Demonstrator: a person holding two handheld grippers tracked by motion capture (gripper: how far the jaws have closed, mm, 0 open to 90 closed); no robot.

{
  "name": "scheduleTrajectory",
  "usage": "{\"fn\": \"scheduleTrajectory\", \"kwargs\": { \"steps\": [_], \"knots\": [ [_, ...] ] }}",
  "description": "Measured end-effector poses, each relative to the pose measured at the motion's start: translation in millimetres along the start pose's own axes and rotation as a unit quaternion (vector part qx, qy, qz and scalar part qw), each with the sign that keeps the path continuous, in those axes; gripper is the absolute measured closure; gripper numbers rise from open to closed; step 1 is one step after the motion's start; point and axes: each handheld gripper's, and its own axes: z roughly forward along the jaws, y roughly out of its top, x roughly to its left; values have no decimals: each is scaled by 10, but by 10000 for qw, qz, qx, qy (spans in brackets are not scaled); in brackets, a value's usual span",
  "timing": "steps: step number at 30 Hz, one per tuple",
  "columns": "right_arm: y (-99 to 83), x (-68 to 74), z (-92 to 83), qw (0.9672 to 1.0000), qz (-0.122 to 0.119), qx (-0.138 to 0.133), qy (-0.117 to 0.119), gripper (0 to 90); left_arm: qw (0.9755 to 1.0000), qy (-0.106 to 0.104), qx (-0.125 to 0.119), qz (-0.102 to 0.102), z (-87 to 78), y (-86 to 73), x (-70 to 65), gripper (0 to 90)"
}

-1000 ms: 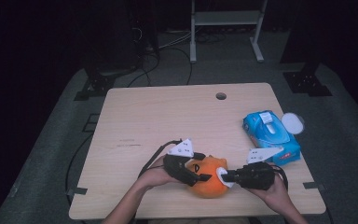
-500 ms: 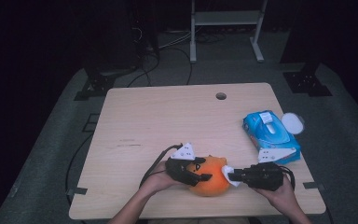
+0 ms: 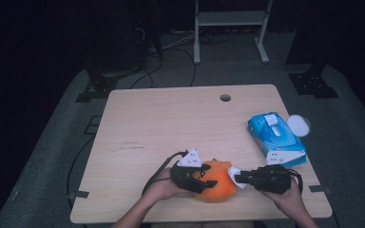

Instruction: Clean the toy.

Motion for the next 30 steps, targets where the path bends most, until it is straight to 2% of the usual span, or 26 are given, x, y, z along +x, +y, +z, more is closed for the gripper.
{"fn": "scheduleTrajectory", "kwargs": {
  "steps": [1,2,3,9,17,30],
  "knots": [
    [3,-3,-10,10000,20,-19,-2,791,10000,34,-25,68,-5,-1,-10,510],
    [3,-3,-10,10000,20,-19,-2,791,10000,24,-20,84,-13,-2,-16,510],
    [2,-13,-22,10000,36,-64,11,790,9999,-24,-81,93,-32,-6,-25,572],
    [-3,-41,-61,9998,93,-147,-1,789,9995,84,-236,176,-83,11,-54,662],
    [-14,-66,-91,9997,148,-212,18,787,9994,90,-173,289,-108,68,-102,731],
    [-24,-107,-131,9992,240,-305,13,786,9990,93,-232,367,-162,129,-94,763]
  ]
}}
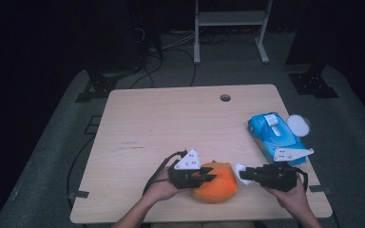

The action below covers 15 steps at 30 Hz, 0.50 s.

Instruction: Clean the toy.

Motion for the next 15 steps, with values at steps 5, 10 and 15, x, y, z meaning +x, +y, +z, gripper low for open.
{"fn": "scheduleTrajectory", "kwargs": {
  "steps": [5,10,15],
  "knots": [
    [-5,-46,-51,10000,42,-14,-80,787,9999,108,-38,-18,-49,15,61,764],
    [-22,-94,-86,9998,117,-19,-136,787,9997,213,-63,-78,-97,35,139,764],
    [-50,-144,-109,9996,153,46,-227,787,9991,382,-46,-159,-156,58,324,764]
  ]
}}
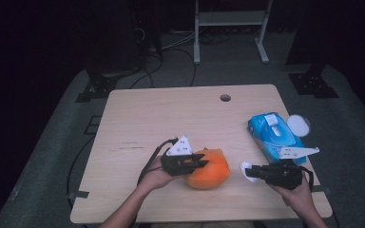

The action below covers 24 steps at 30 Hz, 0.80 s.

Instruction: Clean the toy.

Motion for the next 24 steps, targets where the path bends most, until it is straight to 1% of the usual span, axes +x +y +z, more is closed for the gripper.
{"fn": "scheduleTrajectory", "kwargs": {
  "steps": [1,2,3,5,6,7,8,9,10,12,13,14,15,16,17,19,20,21,22,23,24],
  "knots": [
    [-2,-7,1,10000,0,6,-4,787,9999,108,33,1,-13,13,84,764],
    [-3,-14,1,10000,-5,17,-18,787,9999,159,56,-11,-21,24,126,764],
    [-3,-14,1,10000,-5,17,-18,787,9999,159,56,-11,-21,24,126,763],
    [-4,-39,3,10000,3,29,-50,787,9996,262,92,-1,-35,43,224,763],
    [-6,-46,3,10000,29,35,-61,787,9991,417,118,-10,-34,51,319,763],
    [-8,-56,3,9999,19,53,-90,787,9985,522,163,28,-29,48,362,763],
    [-8,-56,3,9999,19,53,-90,787,9985,522,163,28,-29,48,362,762],
    [-12,-68,2,9999,12,68,-118,788,9977,642,219,68,-15,36,403,762],
    [-17,-81,1,9998,9,93,-157,787,9964,785,318,107,11,4,453,761],
    [-31,-118,-4,9995,-14,154,-280,788,9942,962,467,146,64,-82,505,754],
    [-39,-134,-11,9991,-30,195,-366,788,9943,977,414,116,83,-123,511,748],
    [-61,-165,-27,9980,-83,288,-550,788,9955,922,218,-67,80,-176,498,734],
    [-61,-165,-27,9980,-83,288,-550,788,9955,922,218,-67,80,-176,498,724],
    [-79,-189,-35,9976,-98,308,-618,787,9954,929,231,26,81,-183,469,724],
    [-97,-206,-42,9970,-75,343,-694,787,9957,892,243,64,81,-183,437,699],
    [-130,-239,-46,9965,-49,384,-740,787,9958,865,261,144,91,-174,381,673],
    [-149,-246,-41,9955,-84,454,-831,786,9962,817,268,150,97,-168,365,640],
    [-149,-246,-41,9955,-84,454,-831,786,9968,742,276,145,97,-159,357,640],
    [-165,-254,-29,9935,-186,541,-979,783,9972,669,299,116,83,-140,339,611],
    [-165,-254,-29,9935,-186,541,-979,783,9972,669,299,116,83,-140,339,598],
    [-184,-286,-28,9932,-148,554,-1014,776,9980,564,284,75,53,-123,331,585]
  ]
}}
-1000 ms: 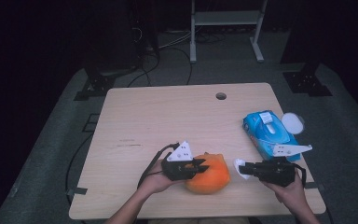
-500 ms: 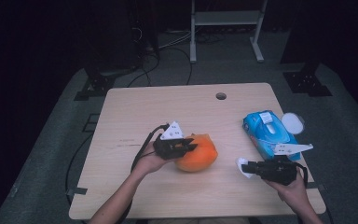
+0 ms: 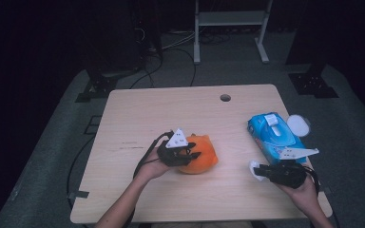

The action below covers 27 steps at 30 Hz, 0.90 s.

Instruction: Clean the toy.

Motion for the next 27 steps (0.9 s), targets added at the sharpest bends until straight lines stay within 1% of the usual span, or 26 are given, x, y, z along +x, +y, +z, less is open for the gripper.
{"fn": "scheduleTrajectory", "kwargs": {
  "steps": [1,2,4,5,7,8,10,11,13,14,15,16,17,18,19,20,21,22,25,27],
  "knots": [
    [-8,-12,3,10000,-3,16,-19,772,10000,0,0,0,0,0,0,575],
    [-8,-12,3,10000,-3,16,-19,772,10000,-45,-20,-38,-18,8,-1,575],
    [-22,-34,13,10000,27,22,-39,756,9998,-91,-87,-120,-52,28,-4,543],
    [-29,-48,25,10000,43,31,-52,746,9999,-82,-73,-83,-67,37,-1,523],
    [-39,-66,53,9999,20,93,-107,719,9999,-86,-79,-100,-79,45,-13,513],
    [-49,-73,73,9998,11,129,-129,694,9998,-123,-95,-90,-91,51,-26,497],
    [-53,-73,75,9998,-5,140,-149,692,9998,-145,-106,-97,-96,55,-33,491],
    [-60,-70,73,9997,-16,151,-174,687,9998,-163,-110,-96,-107,61,-39,484],
    [-78,-64,50,9996,-46,133,-233,647,9996,-213,-166,-124,-122,74,-45,461],
    [-84,-59,37,9996,-35,123,-260,629,9993,-261,-220,-169,-148,96,-45,449],
    [-84,-59,37,9996,-35,123,-260,629,9993,-261,-220,-169,-148,96,-45,443],
    [-90,-57,10,9995,-52,96,-286,608,9991,-282,-239,-200,-161,106,-45,438],
    [-90,-57,10,9995,-52,96,-286,608,9992,-269,-250,-181,-178,114,-41,438],
    [-89,-60,-10,9995,-54,48,-309,592,9990,-244,-318,-209,-198,117,-39,425],
    [-89,-60,-10,9995,-54,48,-309,592,9989,-245,-326,-229,-213,116,-34,425],
    [-81,-52,-9,9994,-58,29,-337,577,9987,-224,-348,-290,-246,101,-21,411],
    [-76,-50,-6,9994,-71,29,-342,574,9987,-224,-348,-290,-246,101,-21,404],
    [-76,-50,-6,9994,-71,29,-342,574,9989,-194,-324,-281,-266,90,-14,404],
    [-56,-35,12,9992,-153,41,-363,568,9986,-98,-378,-346,-325,47,-1,380],
    [-55,-33,18,9991,-177,66,-376,568,9982,-59,-419,-425,-355,25,10,379]
  ]
}}
